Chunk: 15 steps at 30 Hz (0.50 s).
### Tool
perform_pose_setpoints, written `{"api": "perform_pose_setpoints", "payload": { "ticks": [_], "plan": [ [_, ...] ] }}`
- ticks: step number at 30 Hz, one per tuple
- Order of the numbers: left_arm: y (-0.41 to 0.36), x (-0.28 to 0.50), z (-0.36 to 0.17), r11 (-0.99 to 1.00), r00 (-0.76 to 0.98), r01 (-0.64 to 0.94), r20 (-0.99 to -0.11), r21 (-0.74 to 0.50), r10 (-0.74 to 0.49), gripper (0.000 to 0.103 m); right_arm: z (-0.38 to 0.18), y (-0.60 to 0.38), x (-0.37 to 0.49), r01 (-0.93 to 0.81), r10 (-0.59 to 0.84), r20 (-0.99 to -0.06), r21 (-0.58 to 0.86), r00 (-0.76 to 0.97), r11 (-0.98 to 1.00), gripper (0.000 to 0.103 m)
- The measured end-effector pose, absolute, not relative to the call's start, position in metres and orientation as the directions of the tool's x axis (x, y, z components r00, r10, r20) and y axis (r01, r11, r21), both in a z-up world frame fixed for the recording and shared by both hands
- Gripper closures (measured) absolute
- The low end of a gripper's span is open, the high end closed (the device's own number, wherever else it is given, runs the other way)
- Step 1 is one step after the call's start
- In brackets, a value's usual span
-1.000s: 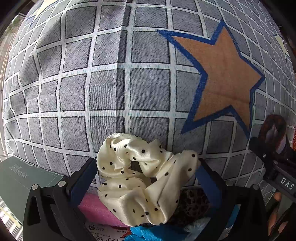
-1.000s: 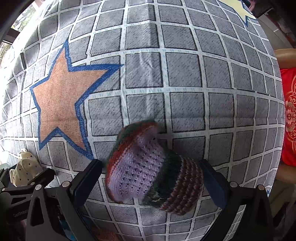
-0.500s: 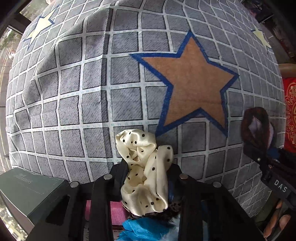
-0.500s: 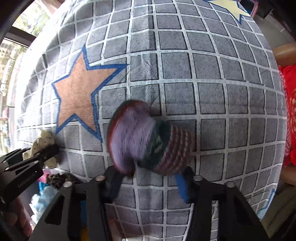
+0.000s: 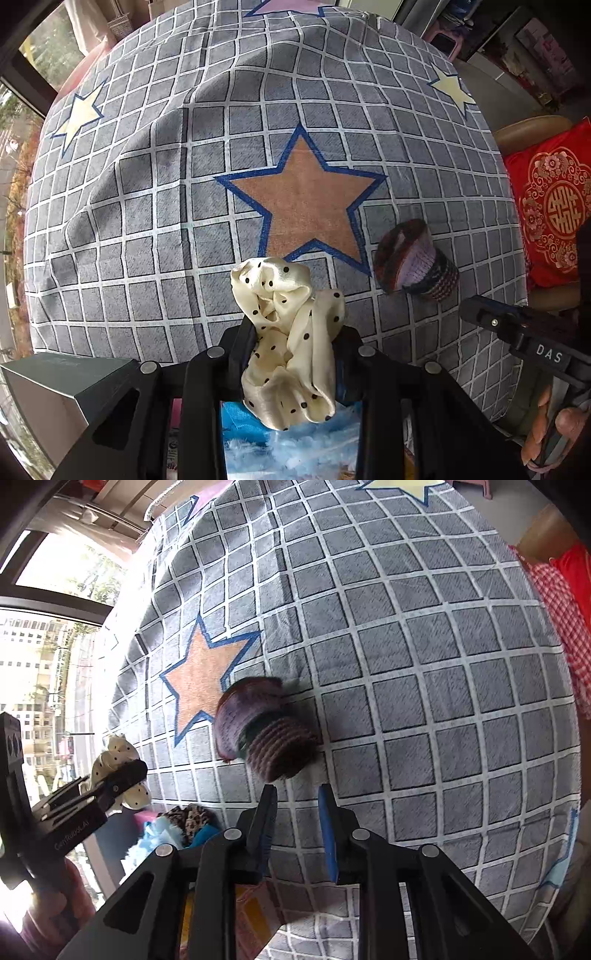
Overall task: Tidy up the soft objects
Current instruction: 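Lift the scrunchie and purple knit item with both tools toward the white box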
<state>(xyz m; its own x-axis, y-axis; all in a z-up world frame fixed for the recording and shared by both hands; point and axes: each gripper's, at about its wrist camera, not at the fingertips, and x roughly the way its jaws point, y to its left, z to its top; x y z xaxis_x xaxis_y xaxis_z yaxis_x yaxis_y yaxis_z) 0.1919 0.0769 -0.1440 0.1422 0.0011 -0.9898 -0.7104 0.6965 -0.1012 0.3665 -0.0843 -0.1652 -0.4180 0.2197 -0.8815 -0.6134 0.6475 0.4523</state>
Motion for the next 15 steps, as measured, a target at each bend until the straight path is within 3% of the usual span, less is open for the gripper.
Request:
{"api": "perform_pose_setpoints", "payload": {
  "ticks": [1,3,11,12,13,15],
  "plan": [
    [0.078,0.187,-0.143,0.695,0.144,-0.712,-0.99,-0.103,0.001,0.068,-0.164,-0.081,0.365,-0.627,0.211,-0.888,0.441,-0.409,0.642,0.049],
    [0.073,0.183,-0.136,0.692,0.141,-0.716,-0.99,-0.093,0.013,0.068,-0.161,-0.065,0.37,-0.672,0.212,-0.902,0.424,-0.377,0.607,0.026],
    [0.063,0.159,-0.112,0.675,0.147,-0.734,-0.988,-0.075,0.051,0.067,-0.188,-0.009,0.342,-0.858,0.1,-0.955,0.295,-0.279,0.421,0.029],
    [0.06,0.159,-0.109,0.678,0.151,-0.731,-0.987,-0.072,0.057,0.067,-0.192,-0.007,0.338,-0.87,0.083,-0.956,0.292,-0.283,0.398,0.048],
    [0.058,0.161,-0.107,0.683,0.153,-0.727,-0.986,-0.07,0.062,0.067,-0.196,-0.003,0.335,-0.872,0.084,-0.951,0.306,-0.297,0.383,0.056],
    [0.052,0.165,-0.103,0.696,0.161,-0.715,-0.984,-0.065,0.073,0.067,-0.193,0.0,0.331,-0.889,0.087,-0.958,0.286,-0.273,0.359,0.062]
  ]
}}
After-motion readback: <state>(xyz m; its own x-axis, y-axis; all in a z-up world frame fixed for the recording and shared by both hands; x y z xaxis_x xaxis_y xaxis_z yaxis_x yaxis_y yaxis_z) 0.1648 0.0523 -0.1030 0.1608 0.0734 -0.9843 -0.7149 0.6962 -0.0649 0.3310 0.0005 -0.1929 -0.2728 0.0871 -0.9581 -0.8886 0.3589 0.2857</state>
